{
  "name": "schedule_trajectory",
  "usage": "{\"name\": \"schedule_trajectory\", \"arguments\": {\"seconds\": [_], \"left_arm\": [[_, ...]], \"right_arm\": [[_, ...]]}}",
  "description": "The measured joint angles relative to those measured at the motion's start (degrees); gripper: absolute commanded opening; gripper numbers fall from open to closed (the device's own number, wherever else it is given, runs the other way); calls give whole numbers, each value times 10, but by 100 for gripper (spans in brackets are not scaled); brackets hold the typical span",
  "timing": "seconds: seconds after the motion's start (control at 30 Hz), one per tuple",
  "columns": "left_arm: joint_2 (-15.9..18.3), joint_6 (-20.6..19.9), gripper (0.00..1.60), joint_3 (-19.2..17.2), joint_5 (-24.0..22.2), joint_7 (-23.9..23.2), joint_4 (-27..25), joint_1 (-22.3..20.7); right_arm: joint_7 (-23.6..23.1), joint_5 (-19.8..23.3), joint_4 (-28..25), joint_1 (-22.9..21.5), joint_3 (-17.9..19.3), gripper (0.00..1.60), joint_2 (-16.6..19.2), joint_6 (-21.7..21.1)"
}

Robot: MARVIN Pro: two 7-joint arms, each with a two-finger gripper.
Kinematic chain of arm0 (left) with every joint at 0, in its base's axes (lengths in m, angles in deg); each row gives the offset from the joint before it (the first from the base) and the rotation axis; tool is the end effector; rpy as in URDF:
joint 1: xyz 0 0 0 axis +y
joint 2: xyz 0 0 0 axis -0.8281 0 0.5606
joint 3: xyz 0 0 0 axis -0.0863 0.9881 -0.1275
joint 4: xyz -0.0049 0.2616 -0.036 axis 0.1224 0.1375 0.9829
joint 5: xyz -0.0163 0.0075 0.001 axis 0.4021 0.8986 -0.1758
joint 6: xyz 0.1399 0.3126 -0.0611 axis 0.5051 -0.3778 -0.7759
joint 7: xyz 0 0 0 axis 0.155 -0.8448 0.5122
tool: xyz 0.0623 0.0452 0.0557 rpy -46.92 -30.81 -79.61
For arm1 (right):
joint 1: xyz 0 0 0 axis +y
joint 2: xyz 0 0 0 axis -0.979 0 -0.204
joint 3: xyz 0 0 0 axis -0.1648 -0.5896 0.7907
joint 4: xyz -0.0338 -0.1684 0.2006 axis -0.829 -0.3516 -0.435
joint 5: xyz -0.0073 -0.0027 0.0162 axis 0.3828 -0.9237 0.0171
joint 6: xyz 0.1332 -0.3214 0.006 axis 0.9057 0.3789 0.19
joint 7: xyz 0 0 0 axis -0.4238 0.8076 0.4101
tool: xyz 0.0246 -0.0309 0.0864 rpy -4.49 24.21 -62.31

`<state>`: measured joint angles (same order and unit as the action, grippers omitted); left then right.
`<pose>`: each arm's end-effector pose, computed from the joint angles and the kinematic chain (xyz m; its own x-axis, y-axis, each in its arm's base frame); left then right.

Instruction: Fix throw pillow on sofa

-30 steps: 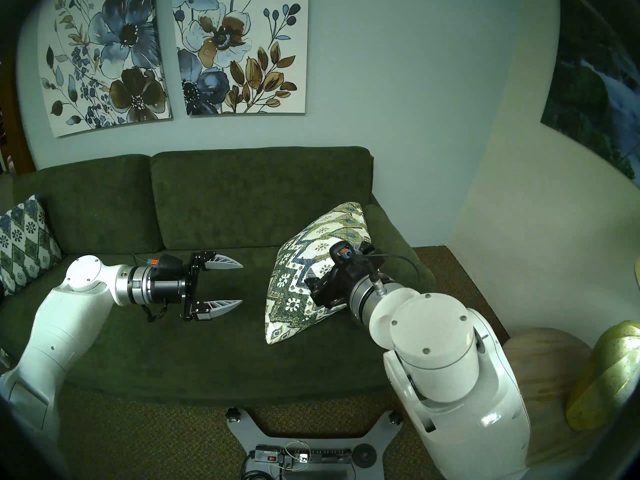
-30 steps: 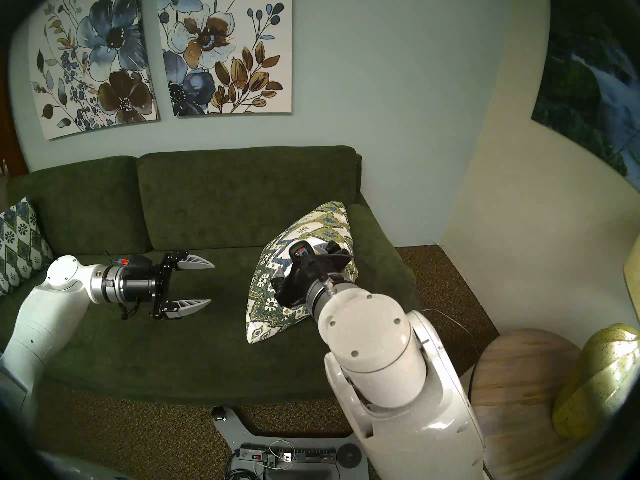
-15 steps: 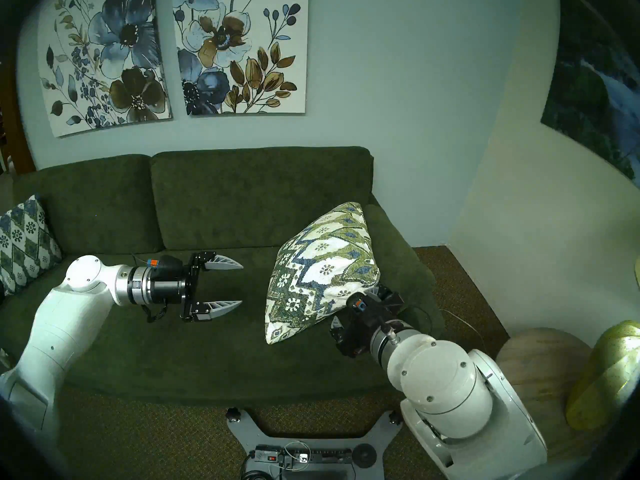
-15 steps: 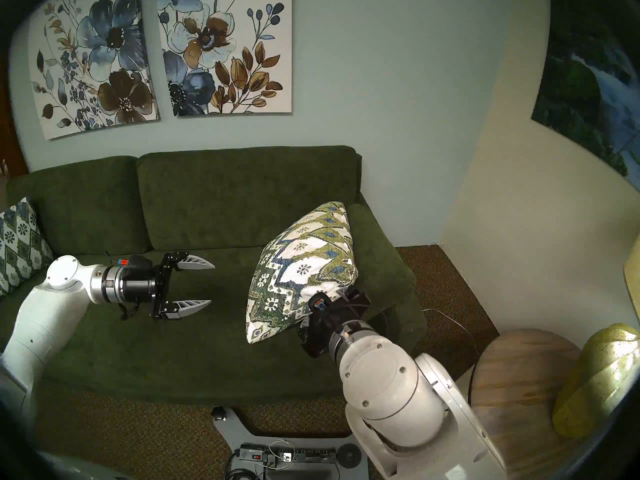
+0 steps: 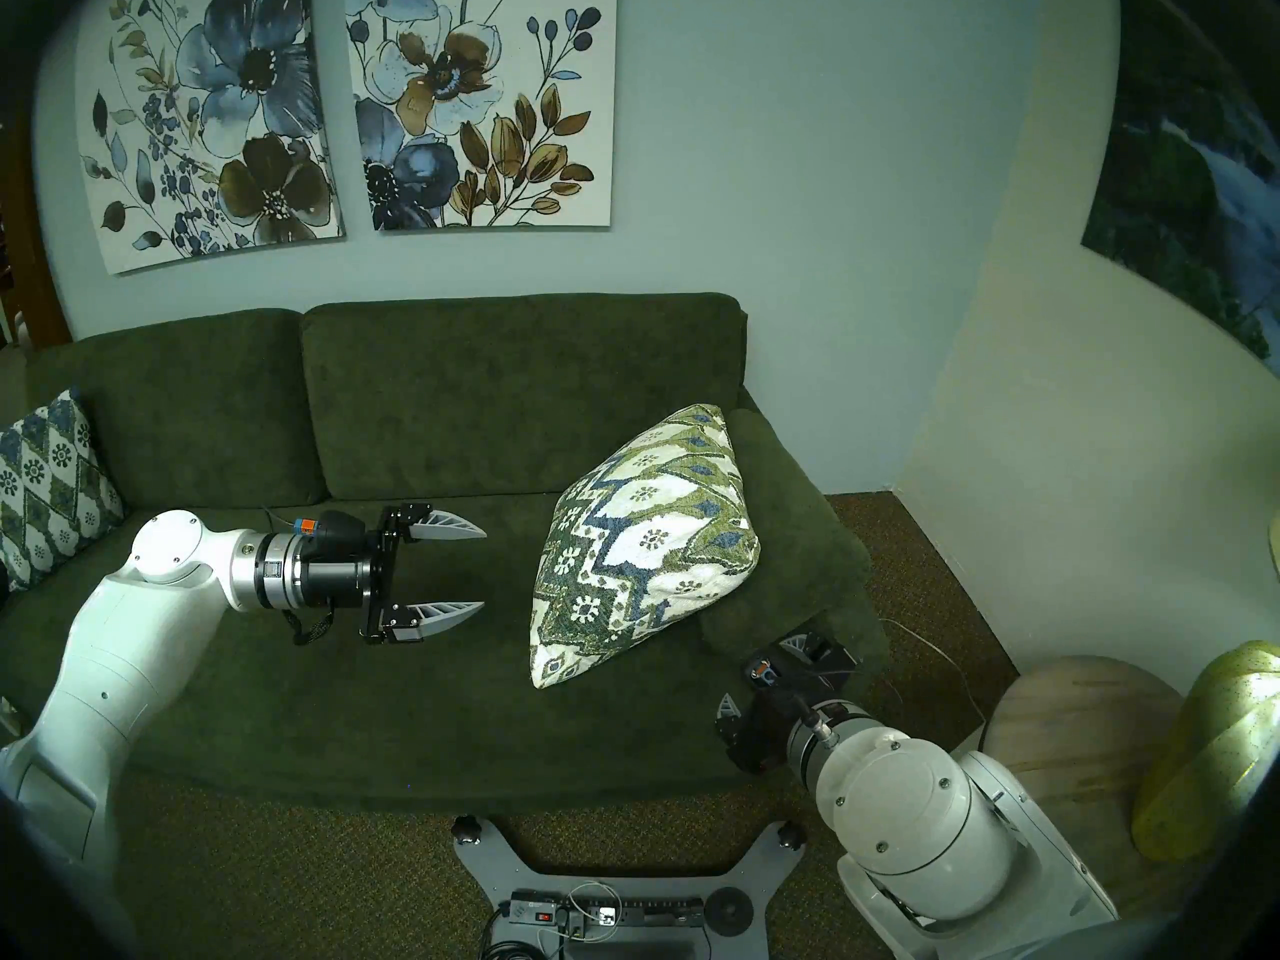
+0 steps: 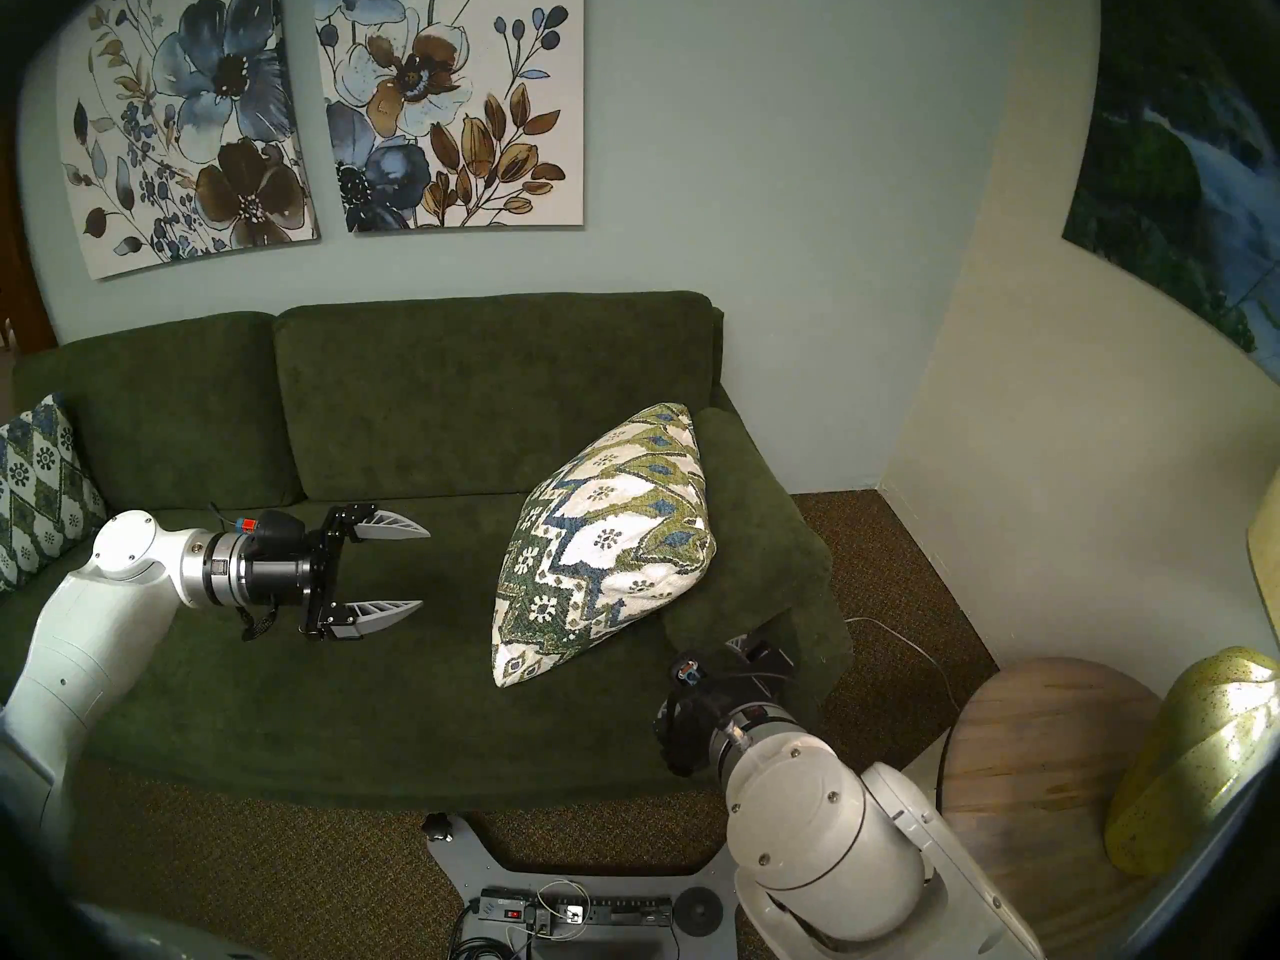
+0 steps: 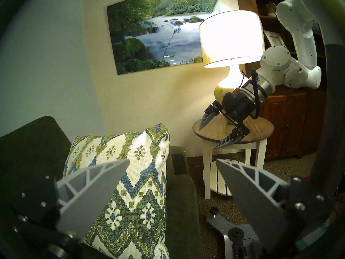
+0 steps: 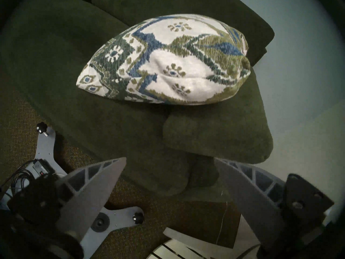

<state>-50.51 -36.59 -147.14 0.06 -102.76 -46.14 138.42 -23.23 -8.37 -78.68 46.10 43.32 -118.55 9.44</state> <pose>0.3984 0.1597 -0.2386 -0.1276 -0.1517 0.9802 -0.9731 -0.1718 -0.1532 0.2413 0.0872 -0.2431 0.4679 0.6481 0.6008 0.4945 -0.7555 0.4298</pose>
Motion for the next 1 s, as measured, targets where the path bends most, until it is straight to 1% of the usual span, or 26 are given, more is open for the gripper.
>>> {"name": "schedule_trajectory", "arguments": {"seconds": [0.13,0.27,0.3,0.37,0.43,0.47,0.53,0.6,0.73,0.77,1.0], "left_arm": [[0,-2,160,0,-1,0,0,0],[0,-5,160,0,-2,0,0,0],[0,-6,160,0,-2,0,0,0],[0,-6,160,0,-3,0,0,0],[0,-7,160,0,-3,0,0,0],[0,-8,160,0,-4,0,0,0],[0,-9,160,0,-4,0,0,0],[0,-10,160,0,-6,0,0,-1],[0,-11,160,1,-9,0,2,-1],[0,-11,160,1,-10,0,3,-2],[-1,-11,160,5,-16,0,10,-5]], "right_arm": [[13,25,0,29,24,160,-15,18],[23,57,0,52,43,160,-36,57],[26,70,0,59,48,160,-44,75],[28,77,0,63,50,160,-49,86],[31,91,0,69,55,160,-57,106],[33,106,0,75,59,160,-64,123],[35,115,0,79,62,160,-68,133],[40,133,0,89,69,160,-76,158],[49,156,-1,108,80,160,-85,192],[54,163,-1,117,83,160,-87,206],[72,181,-1,156,94,160,-90,272]]}}
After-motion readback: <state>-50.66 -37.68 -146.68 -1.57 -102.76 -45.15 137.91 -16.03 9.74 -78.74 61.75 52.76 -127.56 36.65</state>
